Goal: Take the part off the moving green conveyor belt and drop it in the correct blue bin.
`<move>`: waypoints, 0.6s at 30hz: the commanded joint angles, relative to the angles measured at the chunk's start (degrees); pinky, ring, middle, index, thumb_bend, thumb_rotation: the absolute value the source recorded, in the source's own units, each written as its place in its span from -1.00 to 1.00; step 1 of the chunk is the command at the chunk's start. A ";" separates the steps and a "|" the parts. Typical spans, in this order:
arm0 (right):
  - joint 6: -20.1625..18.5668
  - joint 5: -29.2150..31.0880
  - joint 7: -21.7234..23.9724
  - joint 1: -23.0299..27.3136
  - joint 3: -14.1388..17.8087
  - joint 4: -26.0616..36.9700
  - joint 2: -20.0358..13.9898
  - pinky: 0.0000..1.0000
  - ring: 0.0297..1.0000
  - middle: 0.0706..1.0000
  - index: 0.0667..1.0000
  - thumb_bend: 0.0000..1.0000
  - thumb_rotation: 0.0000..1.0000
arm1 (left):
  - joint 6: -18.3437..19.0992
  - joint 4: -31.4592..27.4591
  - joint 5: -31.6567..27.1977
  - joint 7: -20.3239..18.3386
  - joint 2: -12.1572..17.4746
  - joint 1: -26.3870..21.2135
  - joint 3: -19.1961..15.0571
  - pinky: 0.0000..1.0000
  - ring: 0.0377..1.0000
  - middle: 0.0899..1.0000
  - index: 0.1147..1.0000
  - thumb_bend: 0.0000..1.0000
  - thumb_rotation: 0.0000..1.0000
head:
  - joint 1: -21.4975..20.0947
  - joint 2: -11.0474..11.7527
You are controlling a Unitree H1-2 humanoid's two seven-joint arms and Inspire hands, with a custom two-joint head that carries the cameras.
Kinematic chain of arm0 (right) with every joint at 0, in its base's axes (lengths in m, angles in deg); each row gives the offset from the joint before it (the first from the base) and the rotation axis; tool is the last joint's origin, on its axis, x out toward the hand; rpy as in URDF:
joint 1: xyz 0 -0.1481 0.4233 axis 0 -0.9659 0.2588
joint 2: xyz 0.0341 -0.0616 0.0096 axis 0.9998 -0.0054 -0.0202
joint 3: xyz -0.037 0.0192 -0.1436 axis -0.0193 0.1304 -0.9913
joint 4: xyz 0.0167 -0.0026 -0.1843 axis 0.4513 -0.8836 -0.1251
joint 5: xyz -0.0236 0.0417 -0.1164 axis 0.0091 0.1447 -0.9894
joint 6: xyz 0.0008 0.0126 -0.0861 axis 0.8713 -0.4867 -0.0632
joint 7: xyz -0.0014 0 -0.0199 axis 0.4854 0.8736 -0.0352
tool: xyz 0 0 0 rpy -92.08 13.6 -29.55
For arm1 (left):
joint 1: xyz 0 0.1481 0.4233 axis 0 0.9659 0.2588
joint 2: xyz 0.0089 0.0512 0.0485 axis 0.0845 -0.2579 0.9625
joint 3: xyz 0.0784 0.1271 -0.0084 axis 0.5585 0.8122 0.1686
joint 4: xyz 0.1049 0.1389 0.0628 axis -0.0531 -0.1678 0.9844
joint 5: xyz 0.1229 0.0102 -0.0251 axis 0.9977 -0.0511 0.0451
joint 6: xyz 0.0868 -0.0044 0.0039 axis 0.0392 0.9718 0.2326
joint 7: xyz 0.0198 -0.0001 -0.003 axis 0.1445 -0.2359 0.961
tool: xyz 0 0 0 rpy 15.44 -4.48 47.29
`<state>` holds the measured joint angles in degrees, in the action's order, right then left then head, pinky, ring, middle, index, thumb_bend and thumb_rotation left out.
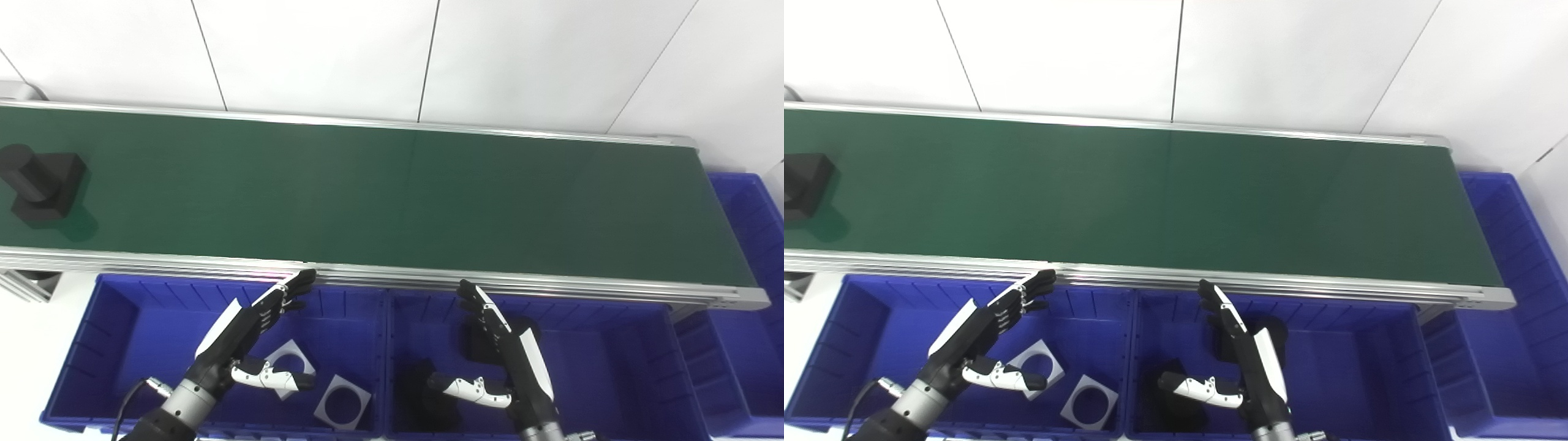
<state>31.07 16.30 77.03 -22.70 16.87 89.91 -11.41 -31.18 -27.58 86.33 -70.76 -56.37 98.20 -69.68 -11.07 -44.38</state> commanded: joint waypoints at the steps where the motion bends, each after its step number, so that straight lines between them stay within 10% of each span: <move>1: 1.87 0.47 -0.31 0.09 0.00 1.25 0.25 0.63 0.73 0.78 0.84 0.87 -0.03 | -1.97 -1.06 0.17 0.49 0.32 -0.89 -0.14 0.71 0.83 0.86 0.82 0.97 -0.38 | -0.03 -0.03; 18: 1.38 0.45 -0.28 -0.09 -0.03 1.60 0.29 0.63 0.73 0.78 0.83 0.88 -0.03 | -1.77 -1.31 0.31 0.73 0.23 -0.76 -0.15 0.71 0.83 0.86 0.81 0.99 -0.39 | 0.01 -0.02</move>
<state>31.07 16.75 77.04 -22.71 16.87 89.92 -11.39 -31.20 -27.60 86.45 -70.63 -56.31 98.20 -69.68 -11.07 -44.38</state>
